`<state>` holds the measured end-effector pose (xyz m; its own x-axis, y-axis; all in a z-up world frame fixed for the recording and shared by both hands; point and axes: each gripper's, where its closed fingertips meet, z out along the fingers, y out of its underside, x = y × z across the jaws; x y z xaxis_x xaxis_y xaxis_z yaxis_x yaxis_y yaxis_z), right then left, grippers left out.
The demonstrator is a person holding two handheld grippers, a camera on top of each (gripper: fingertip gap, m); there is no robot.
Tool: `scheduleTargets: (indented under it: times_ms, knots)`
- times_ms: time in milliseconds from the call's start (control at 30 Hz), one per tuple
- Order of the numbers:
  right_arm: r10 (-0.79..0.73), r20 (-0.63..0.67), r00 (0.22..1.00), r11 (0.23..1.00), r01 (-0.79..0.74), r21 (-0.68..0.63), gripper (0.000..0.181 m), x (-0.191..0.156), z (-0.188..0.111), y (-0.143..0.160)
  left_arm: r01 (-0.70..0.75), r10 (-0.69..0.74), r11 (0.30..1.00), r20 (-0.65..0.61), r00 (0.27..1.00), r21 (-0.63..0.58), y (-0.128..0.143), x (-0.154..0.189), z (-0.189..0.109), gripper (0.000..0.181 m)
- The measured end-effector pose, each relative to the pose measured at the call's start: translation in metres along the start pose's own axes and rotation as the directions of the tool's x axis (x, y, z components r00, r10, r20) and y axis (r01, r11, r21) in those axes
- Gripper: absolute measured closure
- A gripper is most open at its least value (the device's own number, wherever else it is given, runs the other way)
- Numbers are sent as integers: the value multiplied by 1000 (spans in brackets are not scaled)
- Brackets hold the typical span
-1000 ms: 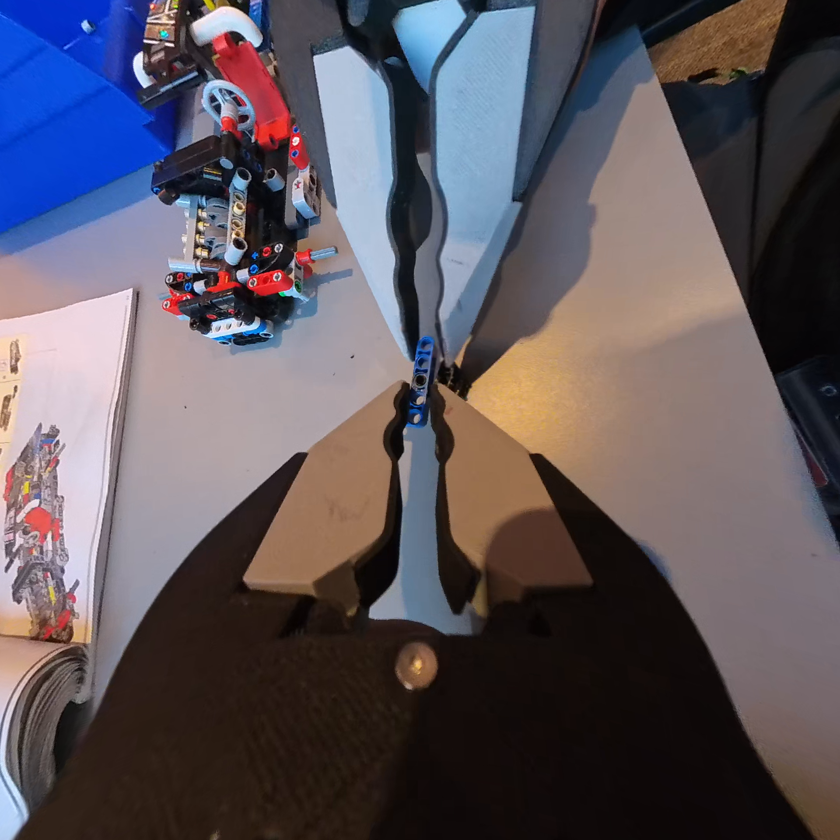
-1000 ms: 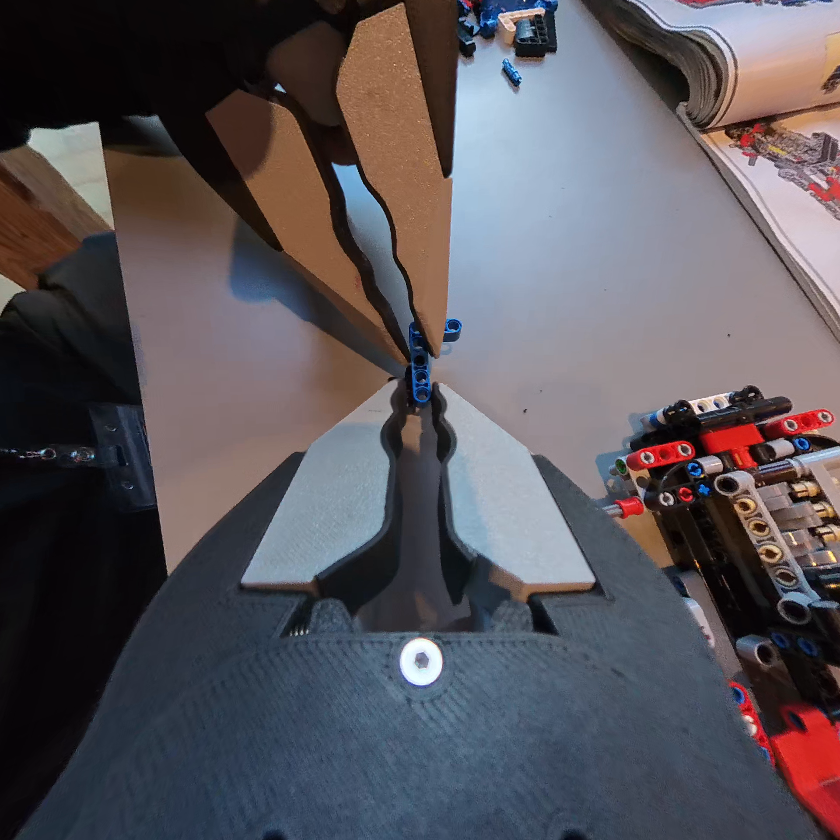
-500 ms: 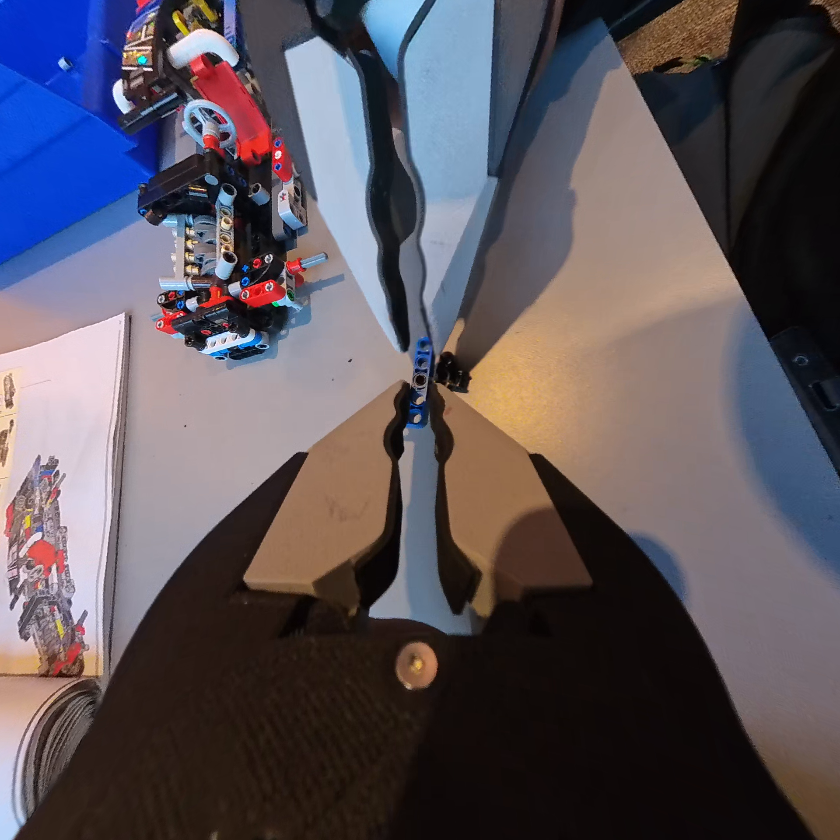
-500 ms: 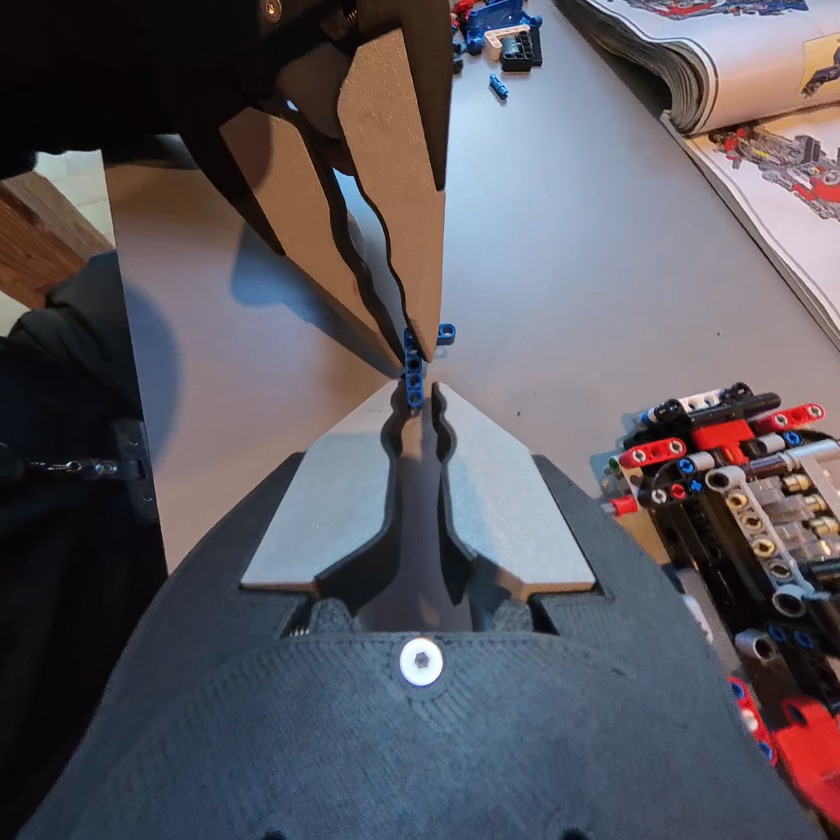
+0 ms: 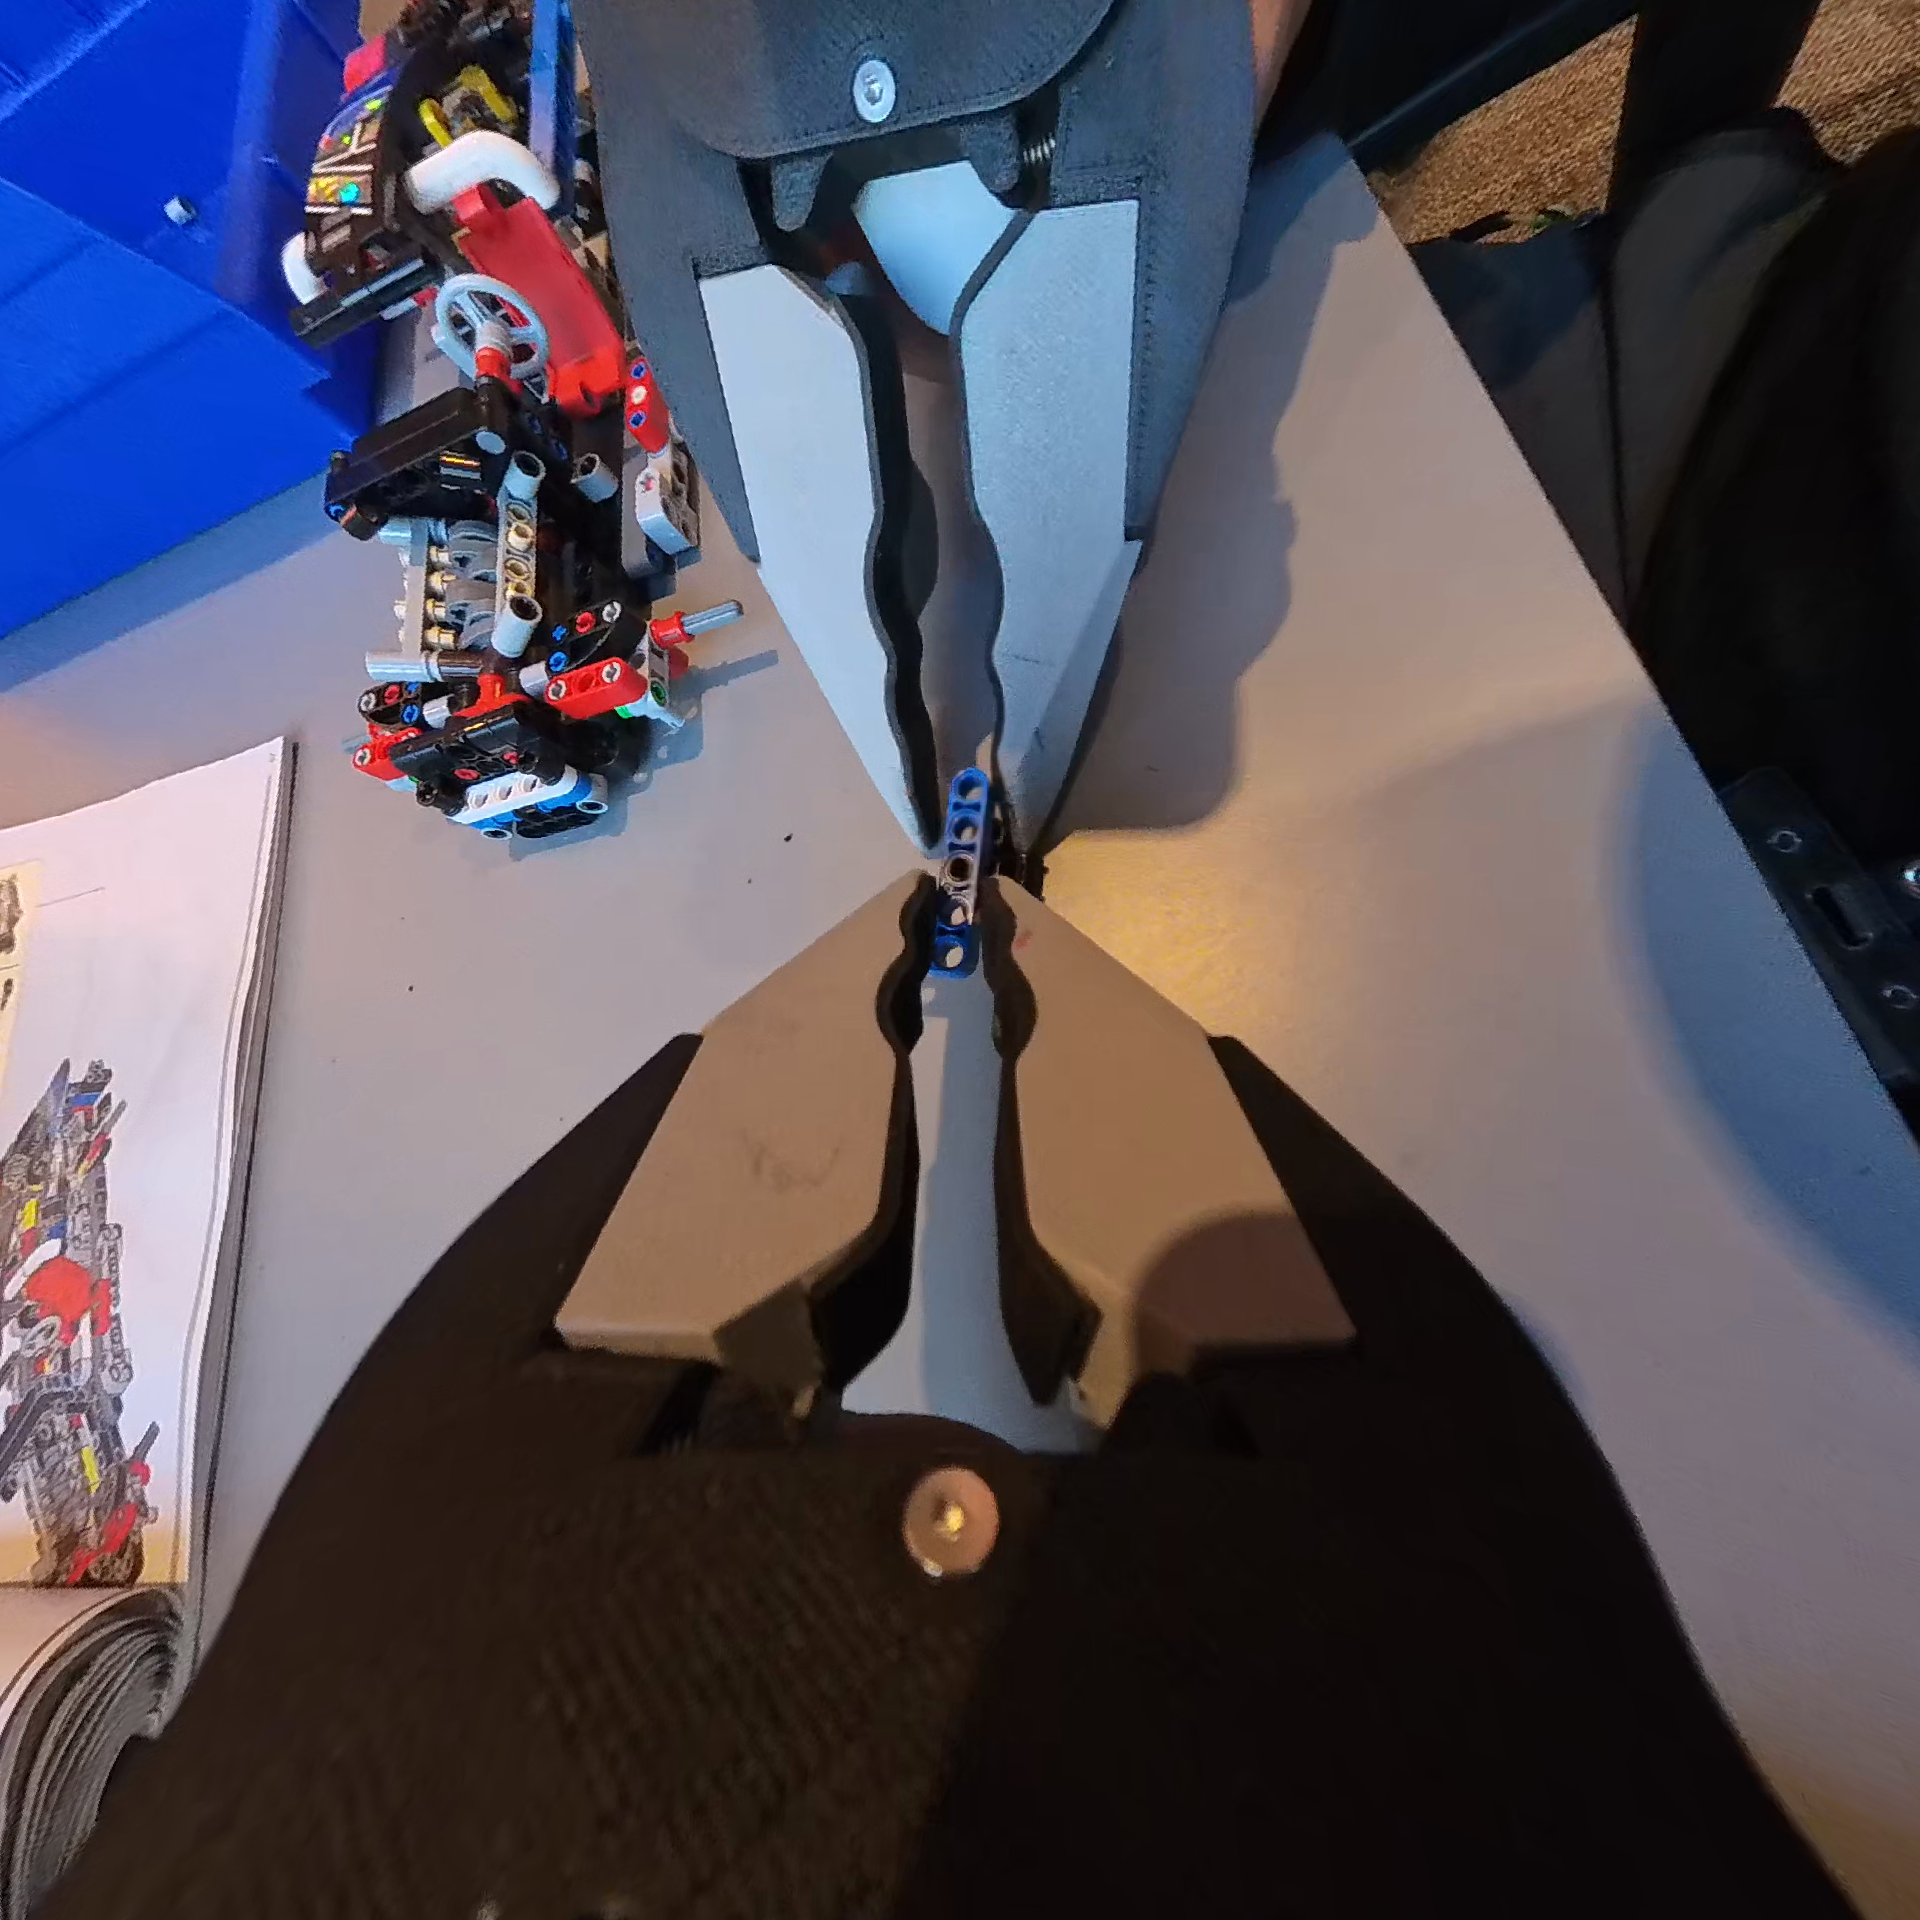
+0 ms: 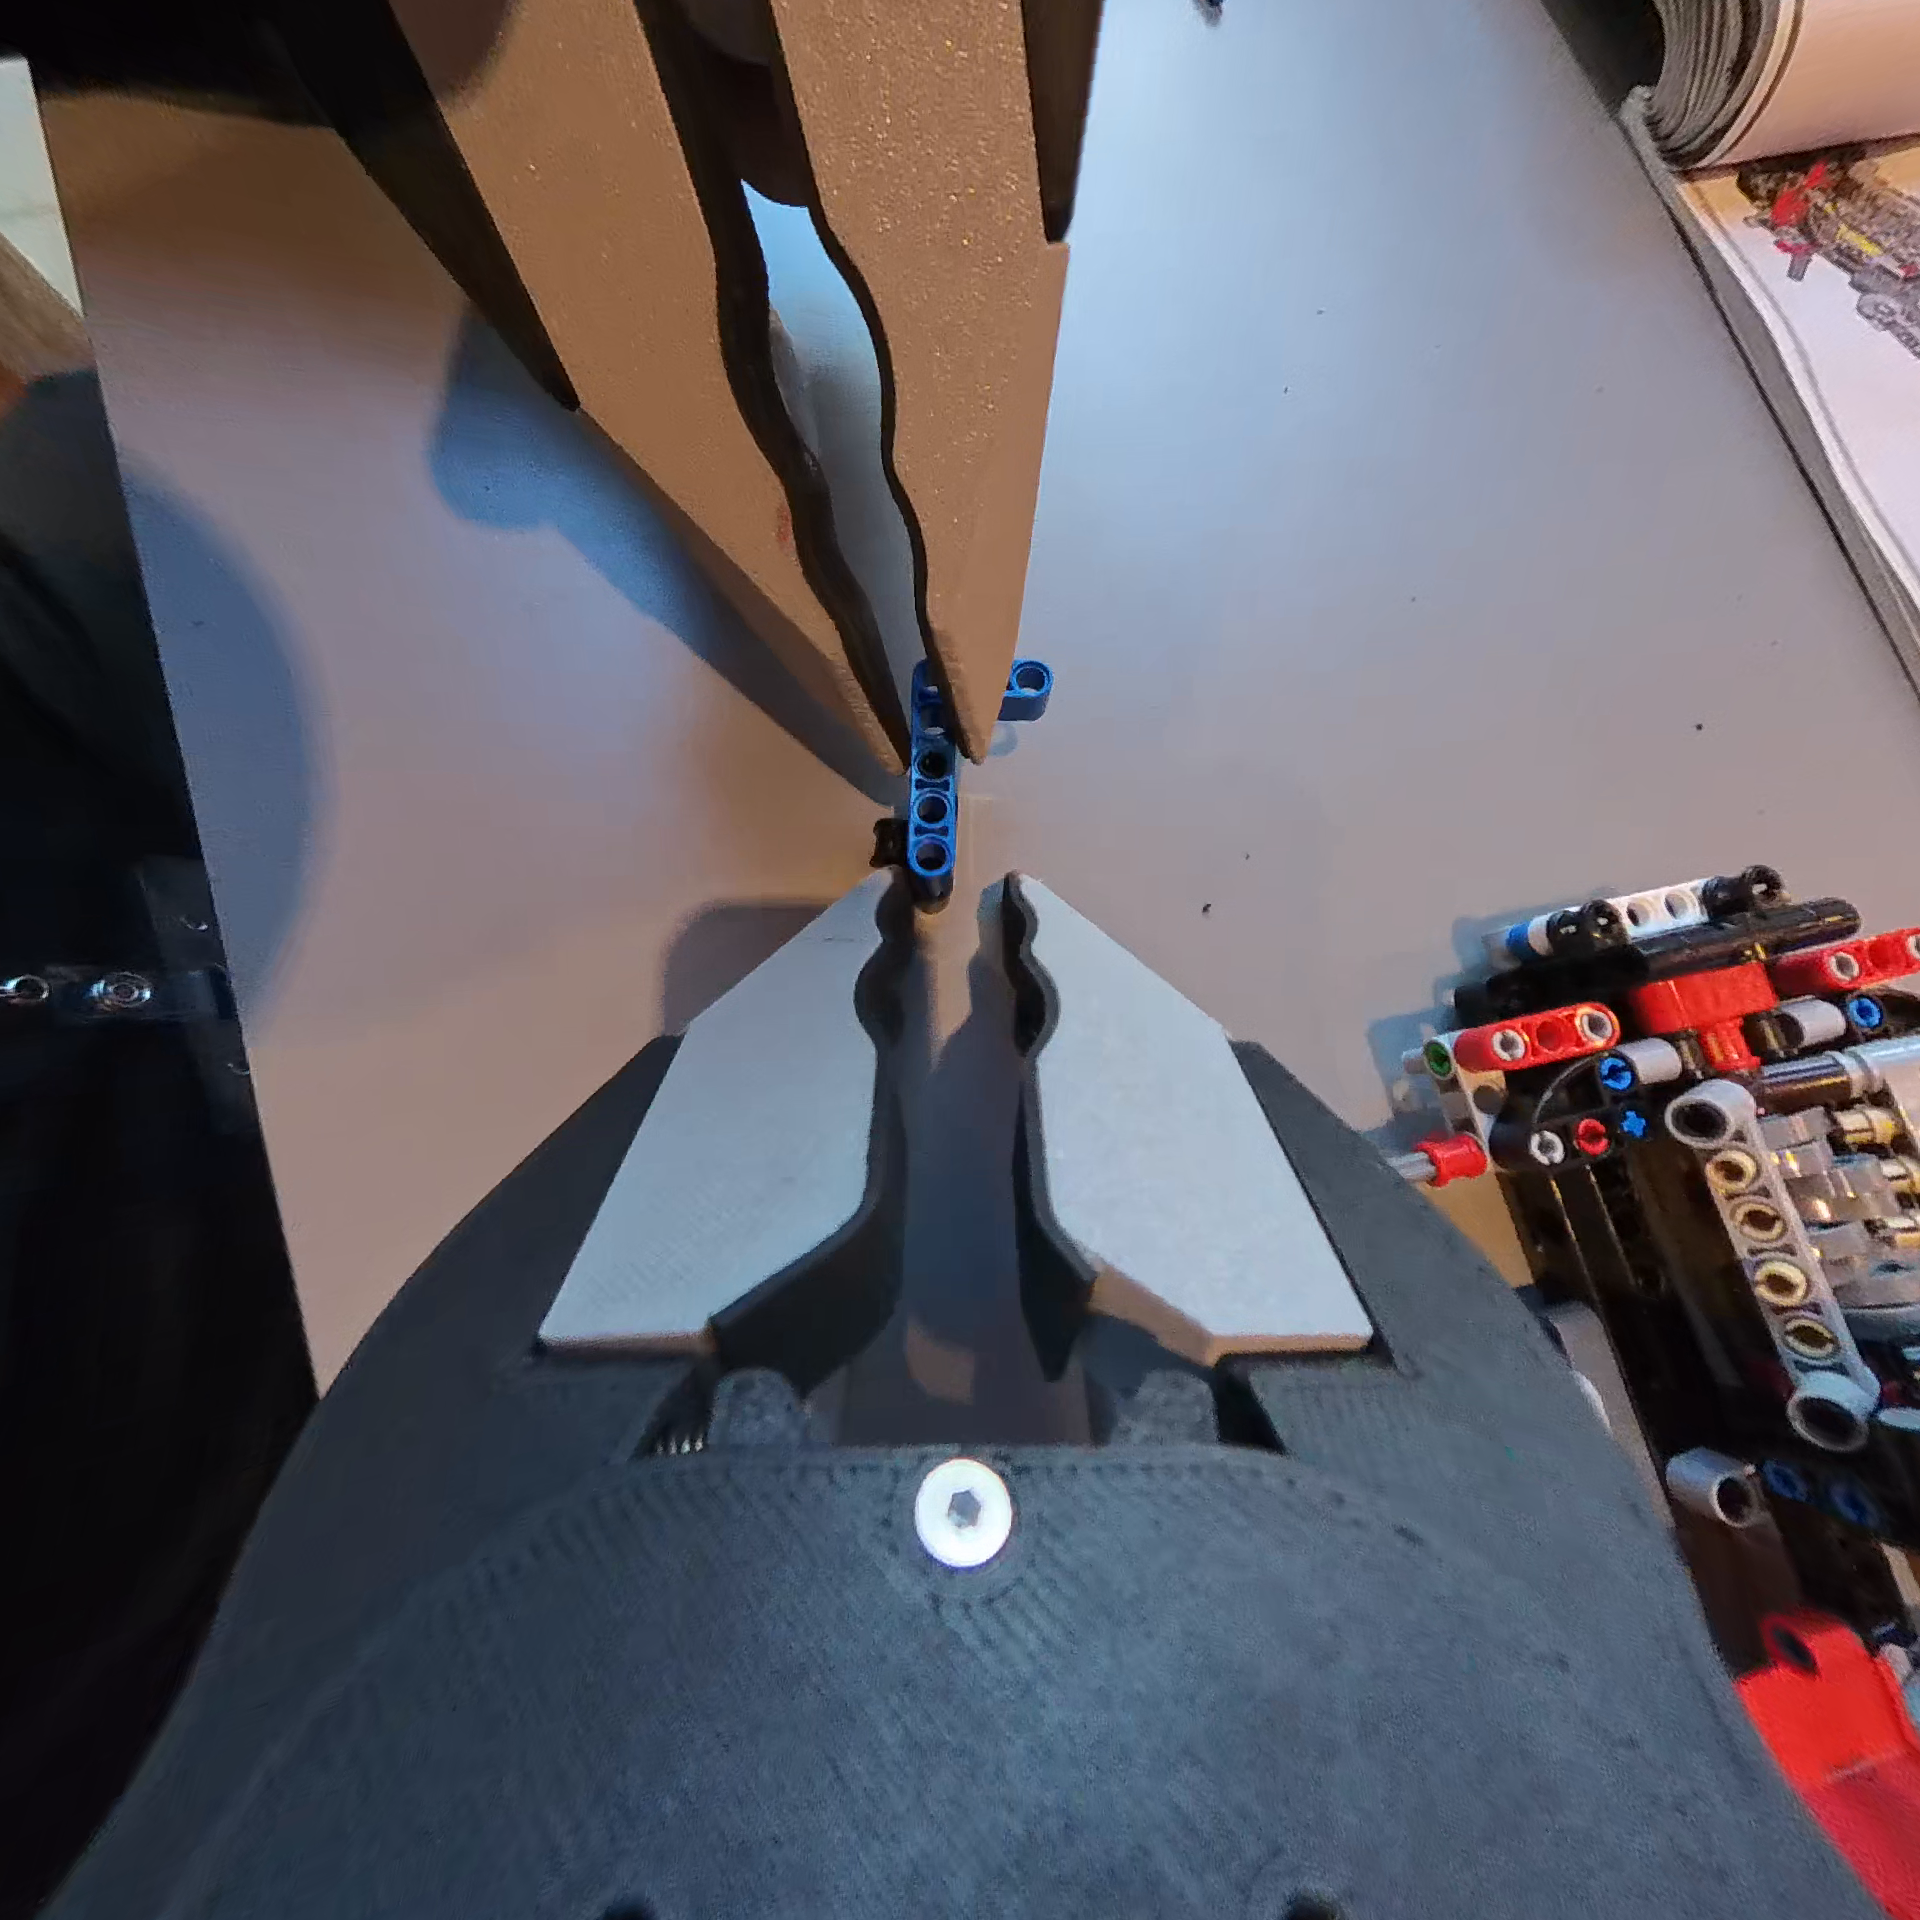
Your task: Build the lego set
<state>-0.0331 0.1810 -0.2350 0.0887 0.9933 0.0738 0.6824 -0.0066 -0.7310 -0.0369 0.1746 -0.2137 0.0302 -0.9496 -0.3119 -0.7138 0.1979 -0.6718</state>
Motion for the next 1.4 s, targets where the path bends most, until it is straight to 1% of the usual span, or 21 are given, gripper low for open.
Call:
scheduleTargets:
  times_ms: [67, 233, 333, 400, 467, 567, 633, 800, 867, 967, 1067, 1233, 1400]
  knots:
    - [-1, -6, 1000, 1000, 1, 5, 170, 2, -1, 0, 6, -6, 1000, 10, 1000, -3, 1, -2, 1, 176]
    - [6, -2, 1000, 1000, -6, 15, 168, 2, -7, 3, 24, -24, 999, 16, 1000, -23, 2, -2, 4, 176]
    - [34, 39, 999, 994, -37, 98, 168, 0, -18, -10, 42, -41, 998, 37, 999, -47, 3, -5, 4, 176]
    - [51, 66, 997, 990, -59, 127, 165, 1, -23, -19, 47, -43, 996, 57, 997, -71, 4, -7, 5, 176]
    - [42, 87, 995, 994, -50, 98, 163, 2, -21, -20, 54, -49, 995, 53, 997, -85, 2, -5, 5, 176]
    - [11, 77, 997, 1000, -13, 18, 174, 5, -16, -14, 61, -54, 994, 75, 996, -89, -3, -7, 4, 176]
    - [-13, 71, 997, 1000, 13, -3, 176, 5, -15, -13, 54, -47, 994, 78, 996, -92, -4, -7, 3, 176]
    - [-33, 77, 997, 999, 33, -4, 175, 4, -17, -14, 108, -103, 992, 80, 991, -62, -10, -8, 1, 177]
    - [-44, 90, 995, 999, 44, -3, 176, 3, -18, -14, 133, -126, 988, 87, 988, -73, -13, -7, -1, 177]
    - [-50, 145, 988, 999, 50, 1, 176, -1, -20, -15, 157, -147, 982, 105, 984, -100, -14, -4, -2, 176]
    - [-46, 201, 978, 999, 48, -3, 177, -4, -17, -14, 189, -175, 974, 115, 978, -124, -11, -2, -2, 176]
    - [-66, 257, 964, 997, 75, -27, 177, -8, -14, -10, 217, -205, 969, 102, 973, -122, -7, 5, 1, 176]
    - [-100, 259, 961, 993, 111, -30, 177, -11, -13, -10, 226, -214, 966, 97, 972, -126, -3, 8, -1, 175]
